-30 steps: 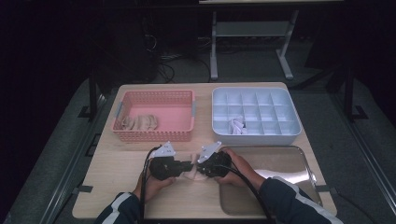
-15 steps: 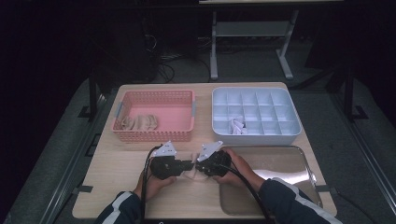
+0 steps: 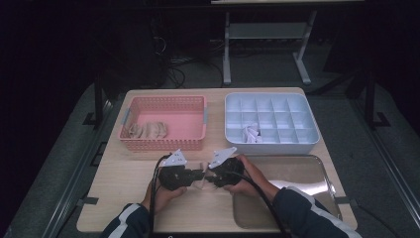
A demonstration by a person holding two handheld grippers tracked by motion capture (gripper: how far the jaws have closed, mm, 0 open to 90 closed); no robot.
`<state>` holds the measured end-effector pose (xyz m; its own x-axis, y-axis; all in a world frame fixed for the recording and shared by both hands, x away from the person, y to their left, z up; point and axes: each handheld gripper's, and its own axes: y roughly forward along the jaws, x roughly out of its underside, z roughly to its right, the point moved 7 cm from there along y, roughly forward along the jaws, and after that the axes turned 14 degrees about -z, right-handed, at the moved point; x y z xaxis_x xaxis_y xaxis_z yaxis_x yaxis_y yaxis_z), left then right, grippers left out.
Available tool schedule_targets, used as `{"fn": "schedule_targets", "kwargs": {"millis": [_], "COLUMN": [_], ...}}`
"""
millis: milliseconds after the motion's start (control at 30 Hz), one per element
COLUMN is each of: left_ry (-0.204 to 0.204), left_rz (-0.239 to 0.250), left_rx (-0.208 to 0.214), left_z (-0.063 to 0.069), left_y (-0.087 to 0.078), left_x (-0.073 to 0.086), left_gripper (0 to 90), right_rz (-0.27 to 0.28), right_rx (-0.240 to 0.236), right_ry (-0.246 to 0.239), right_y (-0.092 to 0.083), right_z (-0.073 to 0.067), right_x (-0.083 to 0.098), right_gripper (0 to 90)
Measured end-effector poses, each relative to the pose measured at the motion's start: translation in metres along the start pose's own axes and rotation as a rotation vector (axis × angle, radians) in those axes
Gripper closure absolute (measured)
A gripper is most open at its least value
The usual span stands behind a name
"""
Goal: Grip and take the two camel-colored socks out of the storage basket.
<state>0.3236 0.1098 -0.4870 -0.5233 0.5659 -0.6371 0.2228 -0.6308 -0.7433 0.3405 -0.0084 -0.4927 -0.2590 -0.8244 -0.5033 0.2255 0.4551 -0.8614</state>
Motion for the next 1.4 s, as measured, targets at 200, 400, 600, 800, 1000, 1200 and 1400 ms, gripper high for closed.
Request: {"fn": "schedule_targets", "kwargs": {"millis": [200, 400, 600, 800, 1000, 1200, 1400], "left_ry": [0.005, 0.012, 0.023, 0.028, 0.043, 0.055, 0.105], "left_rz": [-0.011, -0.024, -0.036, -0.034, -0.034, -0.036, -0.050], "left_rx": [-0.012, -0.006, -0.058, -0.053, -0.046, -0.026, -0.021], "left_z": [0.002, 0.008, 0.008, 0.009, 0.011, 0.018, 0.031], "left_y": [0.008, 0.022, 0.031, 0.033, 0.033, 0.018, 0.006], "left_x": [-0.003, -0.009, -0.006, -0.005, -0.005, -0.001, 0.010], "left_gripper": [81.6, 78.8, 78.5, 77.6, 70.7, 63.1, 66.3], "right_rz": [-0.057, -0.071, -0.080, 0.024, 0.060, -0.001, -0.017], "right_rx": [-0.003, 0.017, 0.038, 0.060, 0.022, 0.019, 0.012], "right_ry": [0.052, 0.032, 0.017, 0.106, 0.105, 0.116, 0.121], "right_y": [-0.004, 0.008, 0.000, -0.025, -0.016, 0.000, 0.002], "right_z": [0.008, 0.005, 0.008, 0.021, 0.017, 0.023, 0.023], "right_x": [0.016, 0.017, 0.019, 0.014, 0.001, 0.008, 0.010], "right_gripper": [76.9, 79.7, 72.3, 72.2, 70.7, 73.4, 74.5]}}
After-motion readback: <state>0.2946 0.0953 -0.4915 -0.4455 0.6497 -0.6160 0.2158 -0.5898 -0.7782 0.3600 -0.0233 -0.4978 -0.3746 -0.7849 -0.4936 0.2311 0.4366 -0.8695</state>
